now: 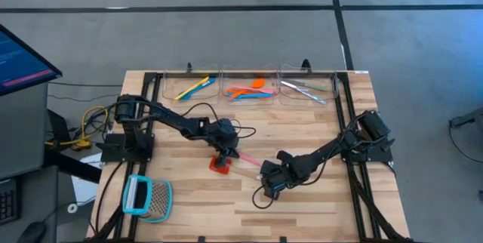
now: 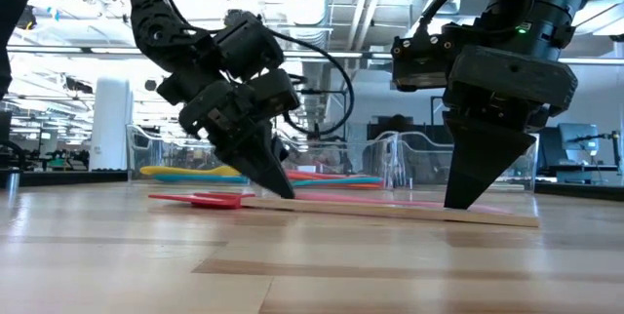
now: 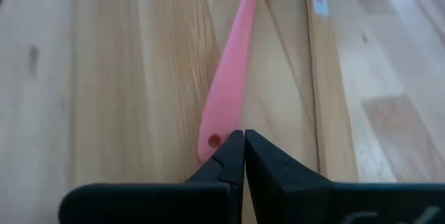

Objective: Pick & Place Kitchen Items
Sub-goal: Put the pink spatula into the middle transparent bin

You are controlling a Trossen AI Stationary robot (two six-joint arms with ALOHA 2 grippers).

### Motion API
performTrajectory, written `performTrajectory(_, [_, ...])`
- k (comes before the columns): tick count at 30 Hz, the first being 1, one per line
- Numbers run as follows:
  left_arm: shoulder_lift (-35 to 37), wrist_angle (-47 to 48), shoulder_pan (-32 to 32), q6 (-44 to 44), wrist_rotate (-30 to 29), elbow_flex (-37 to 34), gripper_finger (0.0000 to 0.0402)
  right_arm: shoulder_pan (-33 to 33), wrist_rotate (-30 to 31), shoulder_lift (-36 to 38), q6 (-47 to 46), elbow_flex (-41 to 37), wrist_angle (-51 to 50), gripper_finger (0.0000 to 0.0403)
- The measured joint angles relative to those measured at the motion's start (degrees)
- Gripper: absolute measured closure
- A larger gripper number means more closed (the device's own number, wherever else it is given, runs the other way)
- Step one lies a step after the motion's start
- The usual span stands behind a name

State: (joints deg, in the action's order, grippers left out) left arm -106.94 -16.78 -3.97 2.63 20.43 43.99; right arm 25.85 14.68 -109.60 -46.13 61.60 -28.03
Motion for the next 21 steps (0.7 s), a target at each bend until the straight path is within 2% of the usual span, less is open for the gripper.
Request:
performTrajectory(5, [1.7,-0.9,0.0,1.4,-0.1,0.1,0.0399,0.0,0.0,0.0,0.0,0.0,0.0,0.0403])
performTrajectory(21, [0.7,-1.3,-0.6,1.4,-3.0,0.1,0.0399,0.3,0.0,0.0,0.0,0.0,0.3,0.0403])
